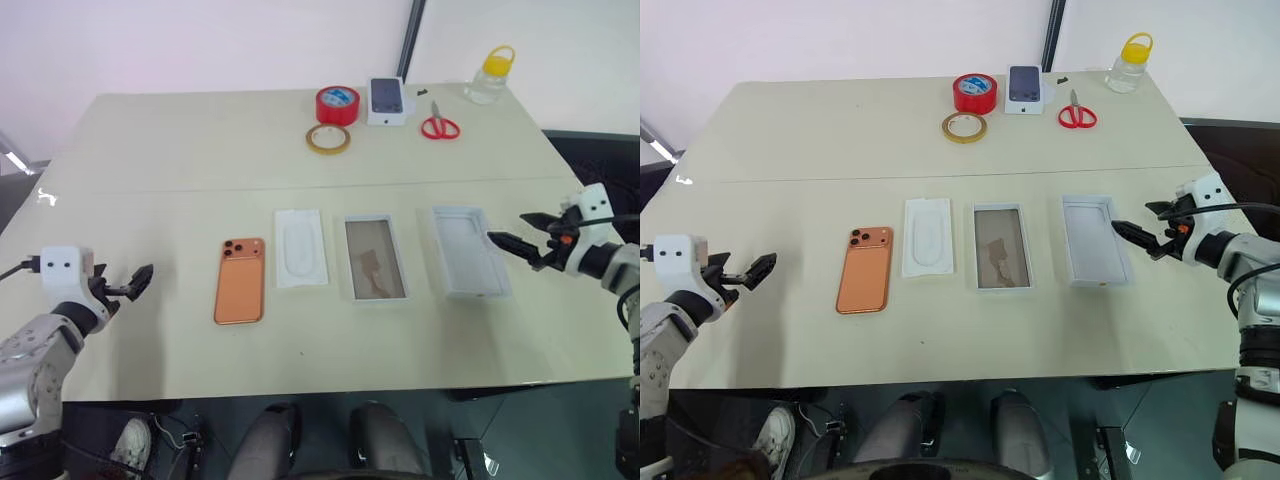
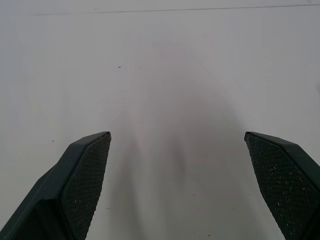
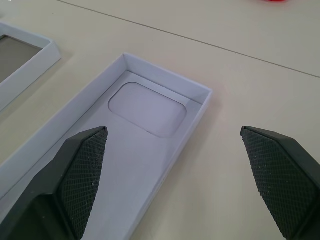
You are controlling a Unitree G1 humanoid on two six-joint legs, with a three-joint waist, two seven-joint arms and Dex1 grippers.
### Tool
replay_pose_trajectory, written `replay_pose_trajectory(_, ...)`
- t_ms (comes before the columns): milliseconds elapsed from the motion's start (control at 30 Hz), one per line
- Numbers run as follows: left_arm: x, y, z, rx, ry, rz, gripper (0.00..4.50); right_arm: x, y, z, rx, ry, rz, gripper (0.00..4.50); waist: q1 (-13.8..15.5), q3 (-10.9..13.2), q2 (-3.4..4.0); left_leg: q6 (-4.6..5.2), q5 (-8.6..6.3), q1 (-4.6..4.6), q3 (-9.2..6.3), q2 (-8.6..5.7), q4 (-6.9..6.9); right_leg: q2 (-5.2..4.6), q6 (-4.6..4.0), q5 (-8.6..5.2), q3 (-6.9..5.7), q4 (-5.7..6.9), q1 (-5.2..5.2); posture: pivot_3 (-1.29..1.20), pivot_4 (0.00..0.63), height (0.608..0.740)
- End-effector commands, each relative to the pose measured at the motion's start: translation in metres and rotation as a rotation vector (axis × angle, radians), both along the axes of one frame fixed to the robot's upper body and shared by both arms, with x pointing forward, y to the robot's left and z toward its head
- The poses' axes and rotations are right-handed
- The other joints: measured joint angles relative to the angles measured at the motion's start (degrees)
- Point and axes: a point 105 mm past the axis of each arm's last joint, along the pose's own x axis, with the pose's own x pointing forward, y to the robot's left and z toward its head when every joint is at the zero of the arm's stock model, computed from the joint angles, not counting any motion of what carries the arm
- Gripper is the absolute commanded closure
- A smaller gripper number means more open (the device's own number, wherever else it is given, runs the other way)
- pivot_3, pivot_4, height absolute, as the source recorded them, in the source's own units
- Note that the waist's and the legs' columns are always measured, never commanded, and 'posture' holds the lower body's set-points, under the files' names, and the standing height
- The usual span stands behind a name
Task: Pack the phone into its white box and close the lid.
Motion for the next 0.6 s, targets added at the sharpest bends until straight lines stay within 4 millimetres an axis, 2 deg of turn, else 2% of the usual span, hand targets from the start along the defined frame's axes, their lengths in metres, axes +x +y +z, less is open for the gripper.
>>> replay_pose_trajectory(33, 0.003, -0.001, 0.013, 0.021, -0.038, -0.013, 0.00, 0.000, 0.002, 0.019, -0.009, -0.063, 0.015, 0.04, 0.00, 0.00, 0.00, 0.00, 0.00, 0.00, 0.00, 0.00, 0.00, 0.00, 0.00, 0.00, 0.00, 0.00, 0.00, 0.00, 0.150, 0.740)
replay_pose_trajectory(333, -0.001, -0.005, 0.016, 0.009, -0.046, -0.016, 0.00, 0.007, 0.032, 0.019, -0.012, -0.082, 0.100, 0.04, -0.05, 0.00, 0.00, 0.00, 0.00, 0.00, 0.00, 0.01, 0.00, 0.00, 0.00, 0.00, 0.00, 0.00, -0.01, 0.00, 0.150, 0.740)
replay_pose_trajectory(467, 0.006, -0.024, 0.020, -0.027, -0.055, -0.070, 0.00, 0.011, 0.057, 0.021, -0.036, -0.105, 0.164, 0.04, 0.05, 0.00, 0.00, -0.01, 0.00, 0.00, 0.00, 0.00, 0.00, 0.00, 0.00, 0.00, 0.00, 0.00, 0.00, 0.00, 0.150, 0.740)
replay_pose_trajectory(600, 0.021, -0.058, 0.022, -0.119, -0.045, -0.169, 0.00, 0.013, 0.089, 0.027, -0.050, -0.150, 0.239, 0.04, 0.10, 0.00, 0.00, -0.01, 0.01, 0.00, 0.00, -0.01, 0.04, 0.00, 0.00, 0.00, 0.00, 0.00, 0.01, 0.00, 0.150, 0.740)
